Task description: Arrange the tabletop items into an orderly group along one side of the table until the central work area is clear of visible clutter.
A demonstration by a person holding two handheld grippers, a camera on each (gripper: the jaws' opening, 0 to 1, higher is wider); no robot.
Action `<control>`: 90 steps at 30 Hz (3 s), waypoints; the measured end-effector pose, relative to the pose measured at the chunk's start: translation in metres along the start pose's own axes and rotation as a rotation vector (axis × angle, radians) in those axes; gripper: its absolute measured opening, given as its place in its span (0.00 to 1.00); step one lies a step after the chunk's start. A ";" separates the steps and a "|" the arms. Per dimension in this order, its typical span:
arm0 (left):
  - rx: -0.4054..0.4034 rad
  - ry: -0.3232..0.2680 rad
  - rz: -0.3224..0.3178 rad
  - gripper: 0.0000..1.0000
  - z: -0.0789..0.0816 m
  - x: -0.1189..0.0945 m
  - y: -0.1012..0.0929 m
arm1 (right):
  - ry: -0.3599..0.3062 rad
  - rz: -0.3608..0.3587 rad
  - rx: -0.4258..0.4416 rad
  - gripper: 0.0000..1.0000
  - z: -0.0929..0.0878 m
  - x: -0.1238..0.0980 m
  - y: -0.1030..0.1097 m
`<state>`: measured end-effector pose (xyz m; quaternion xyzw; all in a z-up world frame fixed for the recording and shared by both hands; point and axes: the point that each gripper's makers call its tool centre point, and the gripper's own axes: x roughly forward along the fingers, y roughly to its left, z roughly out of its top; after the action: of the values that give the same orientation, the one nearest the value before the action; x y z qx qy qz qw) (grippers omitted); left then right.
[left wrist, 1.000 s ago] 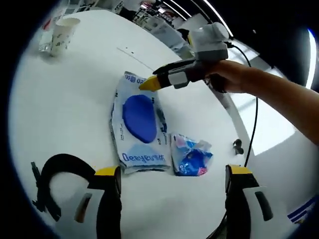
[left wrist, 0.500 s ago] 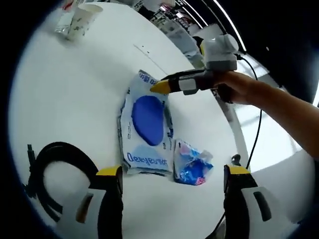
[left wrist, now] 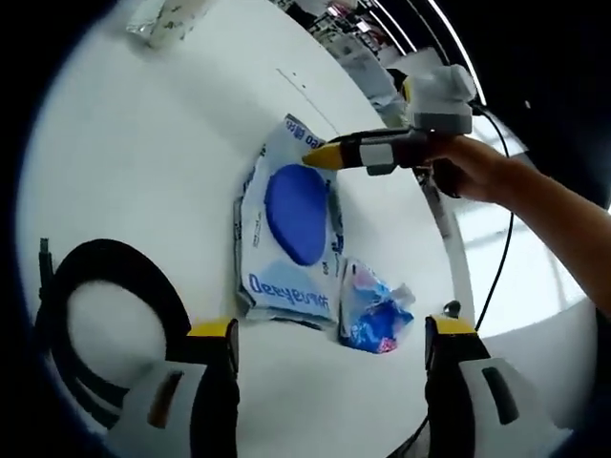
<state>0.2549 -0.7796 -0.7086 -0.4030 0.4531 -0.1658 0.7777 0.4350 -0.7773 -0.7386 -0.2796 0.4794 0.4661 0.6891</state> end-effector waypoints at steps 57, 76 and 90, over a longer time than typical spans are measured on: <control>0.136 -0.080 0.214 0.15 0.031 -0.010 0.036 | -0.014 -0.095 0.170 0.00 -0.021 -0.020 -0.005; 0.215 -0.144 0.259 0.07 0.077 -0.019 0.047 | -0.037 -0.092 0.517 0.00 -0.057 -0.033 0.001; 0.386 -0.171 0.316 0.09 0.103 -0.016 0.062 | -0.123 -0.133 0.692 0.00 -0.079 -0.038 0.020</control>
<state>0.3256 -0.6821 -0.7205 -0.1840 0.4030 -0.0908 0.8919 0.3812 -0.8489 -0.7325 -0.0316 0.5475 0.2463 0.7991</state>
